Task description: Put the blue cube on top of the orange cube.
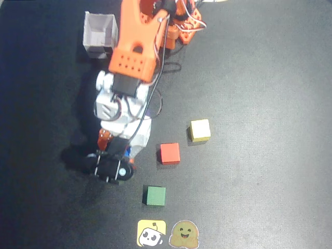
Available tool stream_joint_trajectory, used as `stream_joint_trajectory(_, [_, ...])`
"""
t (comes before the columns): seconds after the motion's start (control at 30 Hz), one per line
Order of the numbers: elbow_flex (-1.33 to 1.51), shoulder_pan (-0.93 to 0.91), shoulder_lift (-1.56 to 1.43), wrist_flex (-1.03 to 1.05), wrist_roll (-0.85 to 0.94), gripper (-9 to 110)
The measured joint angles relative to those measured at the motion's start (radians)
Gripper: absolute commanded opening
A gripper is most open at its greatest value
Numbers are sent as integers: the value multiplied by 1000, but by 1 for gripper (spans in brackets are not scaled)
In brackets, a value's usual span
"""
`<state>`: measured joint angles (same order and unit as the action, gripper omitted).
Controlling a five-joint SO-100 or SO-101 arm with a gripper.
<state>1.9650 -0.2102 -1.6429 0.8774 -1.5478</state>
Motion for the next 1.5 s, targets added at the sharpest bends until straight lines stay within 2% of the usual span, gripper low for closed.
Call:
stream_joint_trajectory(0.17, [67, 15, -110, -6, 18, 22])
stream_joint_trajectory(0.33, [166, 40, -279, -14, 106, 14])
stream_joint_trajectory(0.43, [267, 72, -423, -14, 109, 8])
stream_joint_trajectory(0.7, [451, 118, -747, 66, 112, 0])
stream_joint_trajectory(1.5, [897, 219, -1433, 196, 147, 0])
